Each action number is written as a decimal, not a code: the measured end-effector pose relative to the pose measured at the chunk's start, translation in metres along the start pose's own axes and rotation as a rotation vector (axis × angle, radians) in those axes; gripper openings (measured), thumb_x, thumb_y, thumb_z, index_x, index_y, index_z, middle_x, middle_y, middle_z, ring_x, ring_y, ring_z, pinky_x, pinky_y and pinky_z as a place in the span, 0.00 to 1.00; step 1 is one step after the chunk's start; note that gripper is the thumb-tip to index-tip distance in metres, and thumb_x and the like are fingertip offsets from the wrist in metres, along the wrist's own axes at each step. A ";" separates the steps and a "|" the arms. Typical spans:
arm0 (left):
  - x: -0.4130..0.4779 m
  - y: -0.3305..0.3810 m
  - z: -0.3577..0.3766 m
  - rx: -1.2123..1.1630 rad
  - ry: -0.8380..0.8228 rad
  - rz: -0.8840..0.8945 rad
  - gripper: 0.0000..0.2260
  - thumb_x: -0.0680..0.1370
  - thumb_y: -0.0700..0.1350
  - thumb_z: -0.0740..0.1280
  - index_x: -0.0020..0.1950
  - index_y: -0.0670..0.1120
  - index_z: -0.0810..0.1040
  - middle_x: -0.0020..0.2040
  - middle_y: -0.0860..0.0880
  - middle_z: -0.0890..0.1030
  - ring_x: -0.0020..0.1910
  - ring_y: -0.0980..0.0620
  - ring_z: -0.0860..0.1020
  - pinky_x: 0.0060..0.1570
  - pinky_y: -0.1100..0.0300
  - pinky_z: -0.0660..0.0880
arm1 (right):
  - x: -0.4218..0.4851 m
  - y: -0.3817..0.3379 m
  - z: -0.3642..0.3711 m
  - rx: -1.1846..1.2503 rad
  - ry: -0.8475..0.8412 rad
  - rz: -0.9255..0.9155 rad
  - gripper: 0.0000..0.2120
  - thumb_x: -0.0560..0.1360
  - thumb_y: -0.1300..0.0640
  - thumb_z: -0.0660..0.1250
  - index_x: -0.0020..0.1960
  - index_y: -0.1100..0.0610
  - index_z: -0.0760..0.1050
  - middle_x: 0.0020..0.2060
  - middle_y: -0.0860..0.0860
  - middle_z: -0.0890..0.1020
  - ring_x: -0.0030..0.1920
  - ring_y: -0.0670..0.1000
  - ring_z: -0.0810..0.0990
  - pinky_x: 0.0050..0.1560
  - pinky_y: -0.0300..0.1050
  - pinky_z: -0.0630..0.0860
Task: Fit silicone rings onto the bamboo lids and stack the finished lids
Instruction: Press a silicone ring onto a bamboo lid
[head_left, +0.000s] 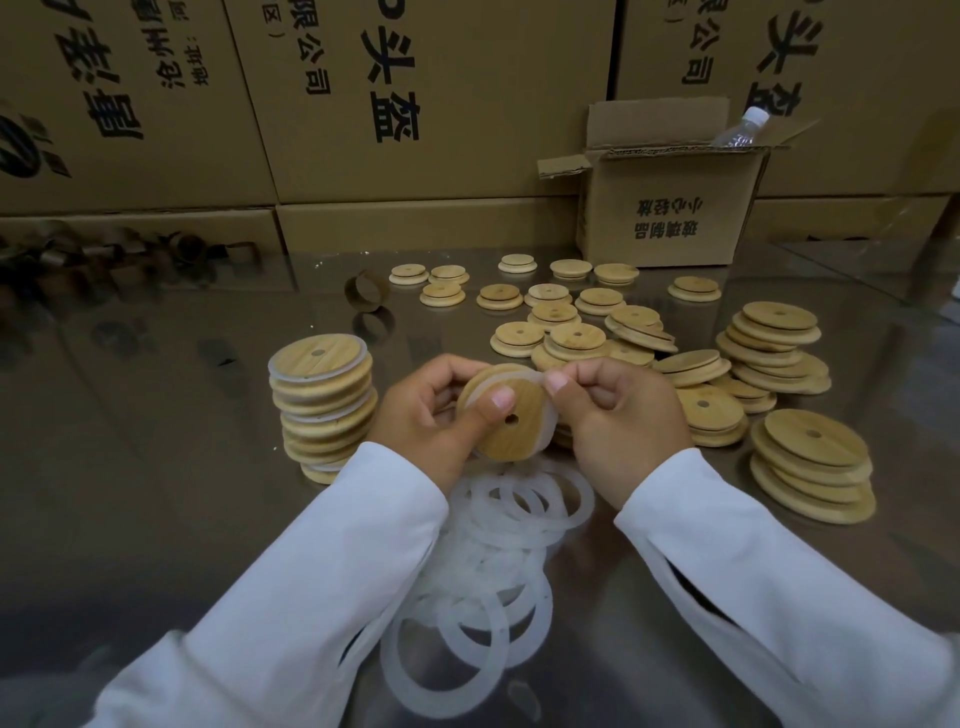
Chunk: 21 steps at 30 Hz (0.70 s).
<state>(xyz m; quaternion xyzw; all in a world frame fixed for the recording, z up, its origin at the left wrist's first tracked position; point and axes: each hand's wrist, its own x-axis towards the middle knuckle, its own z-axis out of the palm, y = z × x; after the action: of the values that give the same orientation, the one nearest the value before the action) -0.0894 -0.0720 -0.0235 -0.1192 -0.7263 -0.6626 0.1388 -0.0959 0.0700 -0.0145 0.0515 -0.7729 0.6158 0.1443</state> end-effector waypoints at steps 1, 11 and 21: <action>0.000 0.000 0.000 -0.002 0.002 0.001 0.11 0.63 0.50 0.68 0.43 0.48 0.78 0.40 0.49 0.83 0.40 0.53 0.81 0.40 0.56 0.79 | 0.000 0.000 0.000 0.000 0.000 -0.002 0.06 0.74 0.55 0.66 0.39 0.51 0.78 0.36 0.46 0.82 0.41 0.44 0.80 0.39 0.35 0.72; 0.001 -0.007 0.001 -0.136 0.106 -0.095 0.14 0.60 0.52 0.70 0.42 0.47 0.80 0.36 0.48 0.84 0.41 0.47 0.82 0.46 0.47 0.79 | -0.007 0.003 0.005 0.048 0.015 -0.115 0.04 0.71 0.55 0.70 0.38 0.49 0.76 0.34 0.43 0.82 0.38 0.38 0.80 0.39 0.29 0.76; 0.000 -0.007 -0.001 -0.040 0.015 -0.061 0.12 0.62 0.53 0.69 0.42 0.50 0.81 0.37 0.50 0.84 0.39 0.53 0.81 0.42 0.56 0.77 | -0.007 0.004 0.005 -0.137 0.019 -0.256 0.08 0.72 0.56 0.68 0.37 0.46 0.74 0.35 0.40 0.80 0.40 0.38 0.79 0.40 0.27 0.74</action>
<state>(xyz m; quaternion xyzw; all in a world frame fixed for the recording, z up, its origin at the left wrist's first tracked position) -0.0918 -0.0734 -0.0297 -0.0949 -0.7151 -0.6818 0.1213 -0.0909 0.0652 -0.0210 0.1338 -0.7989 0.5385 0.2321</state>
